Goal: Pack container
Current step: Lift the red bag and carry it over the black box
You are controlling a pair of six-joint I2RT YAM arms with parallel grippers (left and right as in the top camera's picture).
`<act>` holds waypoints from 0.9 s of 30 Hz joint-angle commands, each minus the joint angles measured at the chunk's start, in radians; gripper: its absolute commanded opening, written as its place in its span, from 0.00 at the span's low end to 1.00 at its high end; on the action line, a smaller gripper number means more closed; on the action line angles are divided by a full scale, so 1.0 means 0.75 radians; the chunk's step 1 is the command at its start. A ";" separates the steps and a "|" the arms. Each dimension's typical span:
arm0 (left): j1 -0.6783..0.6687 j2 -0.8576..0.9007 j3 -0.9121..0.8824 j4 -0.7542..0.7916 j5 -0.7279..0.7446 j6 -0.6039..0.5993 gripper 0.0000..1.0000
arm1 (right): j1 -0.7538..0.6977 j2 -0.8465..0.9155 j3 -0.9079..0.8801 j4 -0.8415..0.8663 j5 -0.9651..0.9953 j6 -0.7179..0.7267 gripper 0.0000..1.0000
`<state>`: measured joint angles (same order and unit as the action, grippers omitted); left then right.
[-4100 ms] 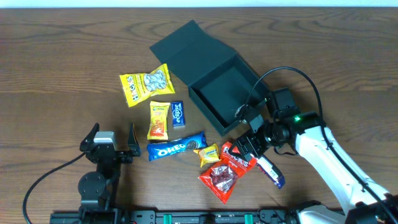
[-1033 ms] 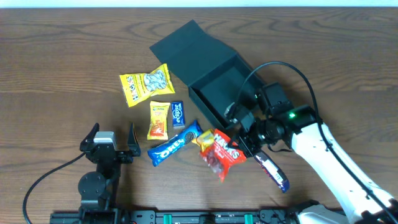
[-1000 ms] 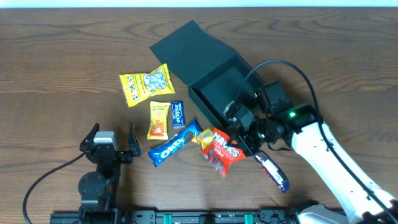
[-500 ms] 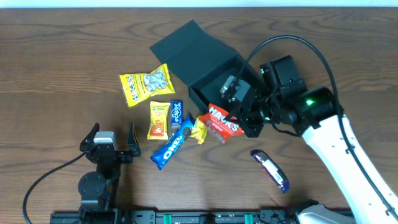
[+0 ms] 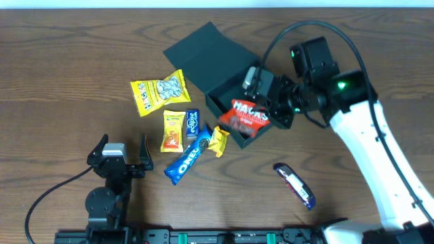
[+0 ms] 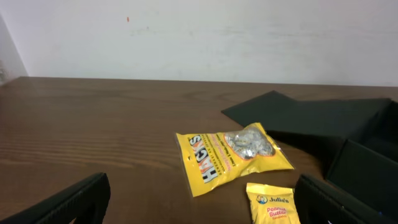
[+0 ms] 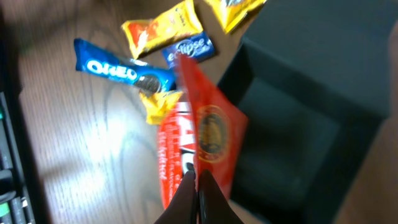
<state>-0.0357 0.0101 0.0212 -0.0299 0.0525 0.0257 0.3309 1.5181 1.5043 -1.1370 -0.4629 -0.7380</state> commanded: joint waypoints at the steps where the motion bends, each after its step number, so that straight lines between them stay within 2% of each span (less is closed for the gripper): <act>1: -0.003 -0.009 -0.023 -0.059 -0.014 -0.005 0.95 | -0.024 0.048 0.162 -0.045 -0.014 -0.107 0.01; 4: -0.003 -0.009 -0.023 -0.059 -0.014 -0.005 0.95 | -0.040 0.086 0.242 -0.114 0.017 -0.190 0.01; 9: -0.003 -0.009 -0.023 -0.058 -0.014 -0.005 0.95 | -0.053 0.141 0.249 -0.186 0.201 -0.349 0.01; 16: -0.003 -0.009 -0.023 -0.058 -0.014 -0.005 0.96 | -0.066 0.215 0.249 -0.193 0.194 -0.616 0.01; 19: -0.003 -0.009 -0.023 -0.059 -0.014 -0.005 0.95 | -0.078 0.246 0.249 -0.170 0.188 -0.645 0.01; 23: -0.003 -0.009 -0.023 -0.059 -0.014 -0.005 0.95 | -0.079 0.275 0.249 -0.174 0.126 -0.787 0.01; 27: -0.003 -0.009 -0.023 -0.058 -0.014 -0.005 0.95 | -0.079 0.310 0.249 -0.250 0.052 -0.793 0.01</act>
<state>-0.0357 0.0101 0.0212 -0.0299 0.0525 0.0257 0.2901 1.7378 1.6730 -1.3094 -0.3565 -1.2892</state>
